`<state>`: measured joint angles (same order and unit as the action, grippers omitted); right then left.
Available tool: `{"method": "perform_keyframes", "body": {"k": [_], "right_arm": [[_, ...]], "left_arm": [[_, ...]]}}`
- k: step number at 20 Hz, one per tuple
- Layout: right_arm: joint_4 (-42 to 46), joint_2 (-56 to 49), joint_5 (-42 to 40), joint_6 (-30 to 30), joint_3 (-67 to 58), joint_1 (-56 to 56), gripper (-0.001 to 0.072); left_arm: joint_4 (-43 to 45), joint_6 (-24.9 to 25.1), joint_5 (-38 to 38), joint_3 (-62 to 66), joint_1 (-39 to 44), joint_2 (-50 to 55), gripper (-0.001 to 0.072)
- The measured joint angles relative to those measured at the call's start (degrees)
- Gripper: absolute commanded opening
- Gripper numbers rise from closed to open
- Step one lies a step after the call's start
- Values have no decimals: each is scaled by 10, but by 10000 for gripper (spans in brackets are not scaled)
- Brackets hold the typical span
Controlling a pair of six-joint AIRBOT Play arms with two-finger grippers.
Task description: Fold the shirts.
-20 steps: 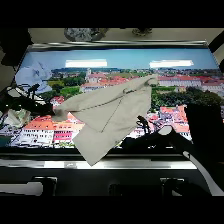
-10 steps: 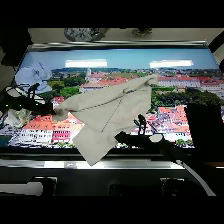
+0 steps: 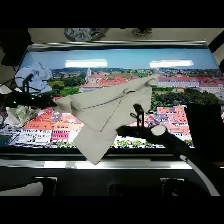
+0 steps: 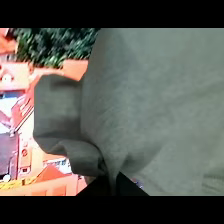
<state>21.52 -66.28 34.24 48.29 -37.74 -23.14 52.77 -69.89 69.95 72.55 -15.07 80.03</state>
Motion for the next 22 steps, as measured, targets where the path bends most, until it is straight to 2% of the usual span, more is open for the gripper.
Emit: {"method": "perform_keyframes", "body": {"k": [2, 4, 6, 8, 12, 17, 22], "right_arm": [[99, 44, 55, 0, -91, 58, 40], [195, 101, 80, 23, -207, 128, 40], [290, 155, 92, 56, -329, 194, 40], [370, 200, 104, 93, -433, 244, 40], [458, 249, 130, 144, -540, 290, 40], [499, 269, 158, 163, -574, 305, 40], [506, 279, 198, 167, -580, 308, 40]], "left_arm": [[-70, 17, -41, 12, -20, -68, 37], [-157, 17, -121, 30, -54, -148, 36], [-207, -9, -253, 44, -93, -232, 36], [-225, -50, -341, 52, -135, -305, 36], [-226, -126, -349, 57, -204, -399, 36], [-190, -160, -337, 60, -231, -465, 36], [-99, -197, -323, 60, -236, -498, 35]]}}
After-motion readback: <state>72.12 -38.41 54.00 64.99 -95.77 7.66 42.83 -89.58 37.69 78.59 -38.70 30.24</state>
